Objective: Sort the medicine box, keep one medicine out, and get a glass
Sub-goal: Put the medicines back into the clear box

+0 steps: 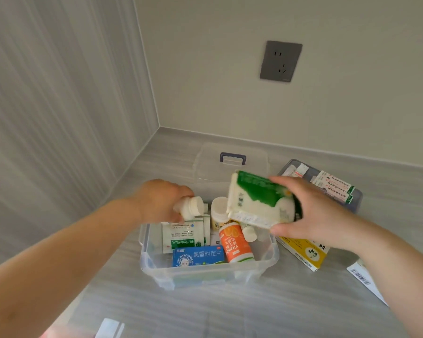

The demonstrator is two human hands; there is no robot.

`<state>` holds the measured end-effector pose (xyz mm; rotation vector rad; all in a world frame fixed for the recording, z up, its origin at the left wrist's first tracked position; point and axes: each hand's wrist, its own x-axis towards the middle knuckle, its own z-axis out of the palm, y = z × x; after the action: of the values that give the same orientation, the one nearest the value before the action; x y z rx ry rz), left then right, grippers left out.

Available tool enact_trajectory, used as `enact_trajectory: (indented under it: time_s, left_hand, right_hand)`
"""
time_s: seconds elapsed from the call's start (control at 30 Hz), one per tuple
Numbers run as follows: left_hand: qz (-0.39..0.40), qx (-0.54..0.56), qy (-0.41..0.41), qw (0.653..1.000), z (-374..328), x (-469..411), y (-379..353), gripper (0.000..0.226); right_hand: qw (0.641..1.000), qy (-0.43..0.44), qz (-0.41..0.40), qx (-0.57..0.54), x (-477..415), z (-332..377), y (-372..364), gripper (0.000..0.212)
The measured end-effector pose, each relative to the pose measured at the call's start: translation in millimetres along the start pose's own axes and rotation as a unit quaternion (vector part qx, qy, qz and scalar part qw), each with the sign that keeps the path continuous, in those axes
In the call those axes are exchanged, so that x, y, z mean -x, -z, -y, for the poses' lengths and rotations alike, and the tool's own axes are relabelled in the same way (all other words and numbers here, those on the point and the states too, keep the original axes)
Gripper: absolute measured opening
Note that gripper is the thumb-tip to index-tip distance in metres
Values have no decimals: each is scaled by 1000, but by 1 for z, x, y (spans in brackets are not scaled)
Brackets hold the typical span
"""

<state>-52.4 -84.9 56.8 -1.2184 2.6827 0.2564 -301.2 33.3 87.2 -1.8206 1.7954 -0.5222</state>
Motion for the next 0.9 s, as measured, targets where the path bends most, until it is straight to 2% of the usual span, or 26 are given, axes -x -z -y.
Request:
enact_trajectory:
  time_s: [0.13,0.27,0.4,0.53,0.7,0.8,0.9]
  left_hand:
    - [29,30,-4,999,5,-1,2,52]
    - [23,74,-6,997,10,-3,3,53]
    - [12,86,-7,996,12,-4,2,54]
    - [-3,70,-1,998,11,-7,0,55]
    - [-13,45,10,999,10,-7,-4,55]
    - [-24,23,7,999,11,-7,-8,54]
    - [-34,-5,-3,999,10,-6,-12,52]
  right_hand:
    - [991,64,93,76,-25,26,-37,88]
    - [971,77,172,144,-42,29,-64,88]
    - [954,92,202,203,-49,31,-90,82]
    - [959,100,191,184,-55,41,-111,74]
    - [960,78,253,94,-59,42,-116,54]
    - [968,72,224,81,-59,37,-111,37]
    - [971,45,220,79,-55,35,-108,33]
